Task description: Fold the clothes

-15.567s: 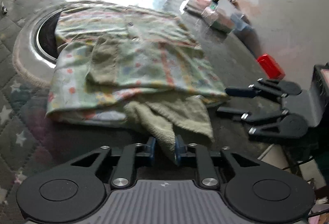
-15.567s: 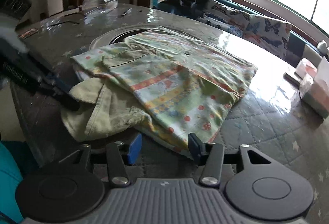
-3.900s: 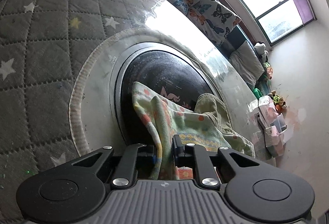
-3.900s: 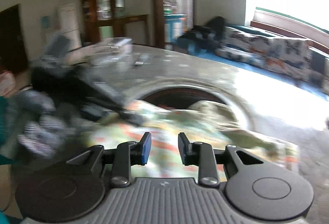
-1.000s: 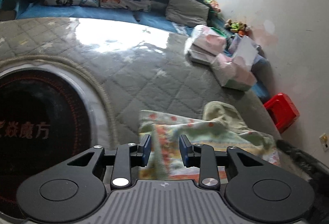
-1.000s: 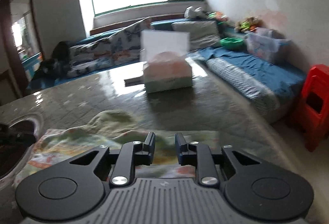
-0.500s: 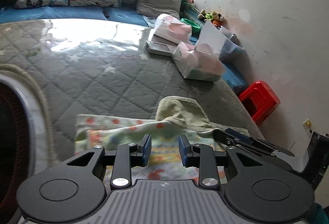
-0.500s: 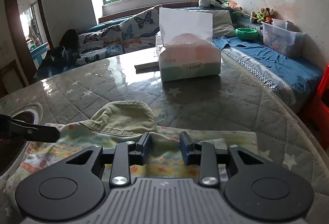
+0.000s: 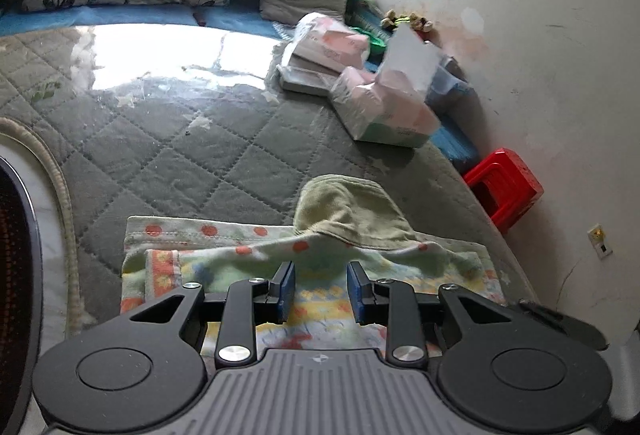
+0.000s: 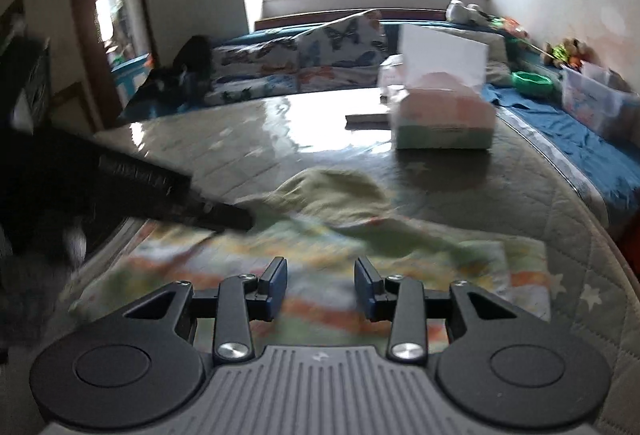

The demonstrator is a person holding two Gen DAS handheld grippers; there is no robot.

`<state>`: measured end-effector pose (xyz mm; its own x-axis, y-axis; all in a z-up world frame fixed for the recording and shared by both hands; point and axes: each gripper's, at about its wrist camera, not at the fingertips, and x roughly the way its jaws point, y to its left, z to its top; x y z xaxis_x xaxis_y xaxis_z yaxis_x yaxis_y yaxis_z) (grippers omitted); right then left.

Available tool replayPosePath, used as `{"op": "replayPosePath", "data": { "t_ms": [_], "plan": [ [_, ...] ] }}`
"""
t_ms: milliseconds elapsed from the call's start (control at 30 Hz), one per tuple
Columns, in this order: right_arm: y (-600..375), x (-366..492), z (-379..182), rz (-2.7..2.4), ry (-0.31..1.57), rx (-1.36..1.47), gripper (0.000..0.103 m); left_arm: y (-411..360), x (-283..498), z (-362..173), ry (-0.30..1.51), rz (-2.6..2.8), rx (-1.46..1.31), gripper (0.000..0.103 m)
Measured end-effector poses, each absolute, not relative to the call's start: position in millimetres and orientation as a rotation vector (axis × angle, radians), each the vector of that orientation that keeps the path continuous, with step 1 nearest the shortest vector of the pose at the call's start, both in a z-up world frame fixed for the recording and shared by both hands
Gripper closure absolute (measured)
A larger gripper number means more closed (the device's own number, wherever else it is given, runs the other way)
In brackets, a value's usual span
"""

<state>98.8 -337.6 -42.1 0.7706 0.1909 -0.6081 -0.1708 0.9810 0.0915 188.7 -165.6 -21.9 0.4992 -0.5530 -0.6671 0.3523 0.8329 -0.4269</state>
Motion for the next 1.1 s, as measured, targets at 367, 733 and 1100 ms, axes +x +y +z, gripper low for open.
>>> {"op": "replayPosePath", "data": {
  "t_ms": [367,733,1100],
  "plan": [
    [-305,51,-44,0.218,0.638,-0.053,0.045,-148,122,-20,0.842,-0.606,-0.136,0.067],
    [-323,21,-44,0.127,0.614,0.028,0.040,-137,100,-31,0.817,-0.588,-0.115,0.060],
    [-367,11,-48,-0.055,0.622,0.101,0.041,-132,97,-31,0.821,-0.585,-0.120,0.058]
  ]
}}
